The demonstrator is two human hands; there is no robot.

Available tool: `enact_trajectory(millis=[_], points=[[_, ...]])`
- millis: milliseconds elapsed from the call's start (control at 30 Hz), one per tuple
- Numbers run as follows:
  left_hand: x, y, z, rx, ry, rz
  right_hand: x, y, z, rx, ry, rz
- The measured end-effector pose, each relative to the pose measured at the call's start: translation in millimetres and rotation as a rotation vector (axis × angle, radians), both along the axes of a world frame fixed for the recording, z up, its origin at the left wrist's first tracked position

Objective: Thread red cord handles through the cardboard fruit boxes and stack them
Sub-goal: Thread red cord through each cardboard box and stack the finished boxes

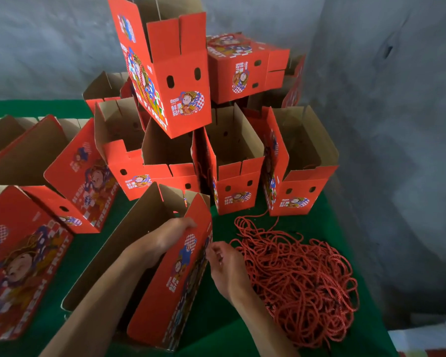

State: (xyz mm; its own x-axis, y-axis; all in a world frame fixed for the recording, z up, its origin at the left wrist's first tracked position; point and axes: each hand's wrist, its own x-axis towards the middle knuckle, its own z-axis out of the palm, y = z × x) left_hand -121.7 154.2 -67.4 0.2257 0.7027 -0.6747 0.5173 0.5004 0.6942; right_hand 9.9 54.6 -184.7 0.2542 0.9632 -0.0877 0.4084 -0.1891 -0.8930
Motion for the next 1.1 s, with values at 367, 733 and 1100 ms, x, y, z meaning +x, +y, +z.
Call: enact_trajectory(millis=[367, 733, 1100], points=[[41, -19, 10, -0.042, -0.173, -0.185, 29, -3, 10, 0.138, 0.018, -0.21], [89, -26, -7, 0.188, 0.106, -0.418, 40, -22, 5, 0.242, -0.134, -0.349], [67, -2, -8, 0.161, 0.11, -0.323, 87, -63, -35, -0.419, -0.292, -0.102]])
